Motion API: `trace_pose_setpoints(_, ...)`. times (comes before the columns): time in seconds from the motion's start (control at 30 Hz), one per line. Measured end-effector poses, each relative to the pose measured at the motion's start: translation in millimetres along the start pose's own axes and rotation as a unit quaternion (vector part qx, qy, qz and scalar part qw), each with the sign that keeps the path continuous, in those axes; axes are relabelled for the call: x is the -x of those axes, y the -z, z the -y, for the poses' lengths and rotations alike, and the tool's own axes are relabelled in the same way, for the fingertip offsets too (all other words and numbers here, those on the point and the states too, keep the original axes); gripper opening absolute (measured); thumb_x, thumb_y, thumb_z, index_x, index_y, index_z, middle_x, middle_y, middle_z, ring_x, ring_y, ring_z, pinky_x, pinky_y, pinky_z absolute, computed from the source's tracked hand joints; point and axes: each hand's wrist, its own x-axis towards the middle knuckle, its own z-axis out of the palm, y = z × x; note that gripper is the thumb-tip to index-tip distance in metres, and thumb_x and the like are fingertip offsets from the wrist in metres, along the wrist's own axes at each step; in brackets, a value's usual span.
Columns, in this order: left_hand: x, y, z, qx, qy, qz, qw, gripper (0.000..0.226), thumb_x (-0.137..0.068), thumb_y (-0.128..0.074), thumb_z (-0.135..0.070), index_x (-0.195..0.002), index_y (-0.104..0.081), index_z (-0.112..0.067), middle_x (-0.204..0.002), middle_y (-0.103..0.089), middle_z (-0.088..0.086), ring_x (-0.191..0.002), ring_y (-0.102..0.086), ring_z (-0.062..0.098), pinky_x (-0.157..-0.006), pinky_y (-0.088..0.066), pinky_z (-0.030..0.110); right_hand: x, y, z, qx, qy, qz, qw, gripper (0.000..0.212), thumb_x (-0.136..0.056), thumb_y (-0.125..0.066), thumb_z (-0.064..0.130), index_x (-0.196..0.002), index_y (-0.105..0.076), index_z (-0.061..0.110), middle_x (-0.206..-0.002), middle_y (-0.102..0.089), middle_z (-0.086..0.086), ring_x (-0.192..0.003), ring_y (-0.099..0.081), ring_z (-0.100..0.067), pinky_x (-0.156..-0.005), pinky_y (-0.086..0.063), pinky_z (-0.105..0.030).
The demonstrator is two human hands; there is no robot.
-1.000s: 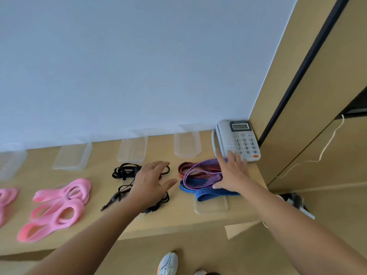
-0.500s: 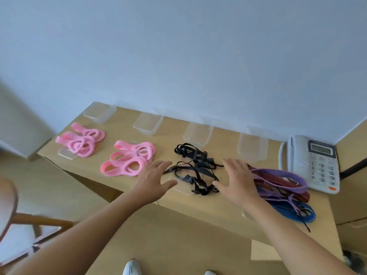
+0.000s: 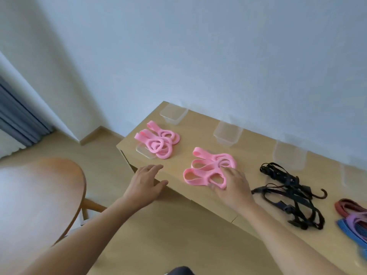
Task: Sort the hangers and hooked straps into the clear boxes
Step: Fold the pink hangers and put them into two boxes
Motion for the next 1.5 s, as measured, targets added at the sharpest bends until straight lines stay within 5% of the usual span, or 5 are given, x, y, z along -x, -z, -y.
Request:
trace_pose_setpoints(0.33,-54,45,85,0.037,0.041,-0.012,0.998,0.050,-0.101,-0.059,-0.047,-0.146,-0.055,-0.027,-0.151,-0.053,-0.003,-0.142,-0.041,0.021,-0.116,-0.032,0.035,-95,-72,119,-0.072,-0.047,0.086,0.993,0.052,-0.090,-0.067,0.051,-0.126,-0.065,0.014,-0.118,-0.068,-0.003,-0.114,-0.059,-0.024,-0.091,-0.045,-0.032)
trace_pose_setpoints(0.5,-90,56,103,0.033,0.052,-0.018,0.998,0.050,-0.100,-0.060,-0.046,-0.146,-0.054,-0.028,-0.152,-0.051,-0.004,-0.143,-0.040,0.020,-0.117,-0.032,0.036,-161,-90,147,-0.127,-0.059,0.109,0.984,0.025,-0.089,-0.066,0.050,-0.072,-0.057,0.035,-0.068,-0.058,0.015,-0.068,-0.059,-0.012,-0.054,-0.040,-0.025)
trace_pose_setpoints(0.77,-152,72,115,-0.015,0.038,0.007,0.999,0.052,-0.099,-0.064,-0.043,-0.147,-0.054,-0.025,-0.150,-0.053,-0.004,-0.142,-0.041,0.019,-0.117,-0.032,0.032,-233,-111,165,-0.152,-0.114,0.130,0.973,0.013,-0.091,-0.064,0.025,-0.104,-0.060,0.029,-0.073,-0.051,0.015,-0.049,-0.057,-0.001,-0.032,-0.033,-0.013)
trace_pose_setpoints(0.9,-185,80,110,-0.011,0.029,0.032,0.999,0.050,-0.099,-0.063,-0.027,-0.148,-0.052,-0.025,-0.151,-0.053,-0.003,-0.142,-0.043,0.020,-0.116,-0.032,0.032,-257,-98,168,-0.224,-0.074,0.082,0.968,0.024,-0.077,-0.070,0.026,-0.062,-0.052,0.025,-0.062,-0.053,0.012,-0.065,-0.054,-0.012,-0.050,-0.037,-0.019)
trace_pose_setpoints(1.5,-337,172,40,0.429,-0.109,0.154,0.883,0.010,-0.099,-0.068,-0.009,-0.099,-0.078,-0.006,-0.090,-0.079,0.015,-0.084,-0.076,0.029,-0.085,-0.064,0.042,-321,82,226,-0.550,-0.026,-0.142,0.823,0.013,-0.086,-0.070,0.023,-0.087,-0.081,0.015,-0.094,-0.077,-0.002,-0.094,-0.070,-0.014,-0.087,-0.055,-0.039)
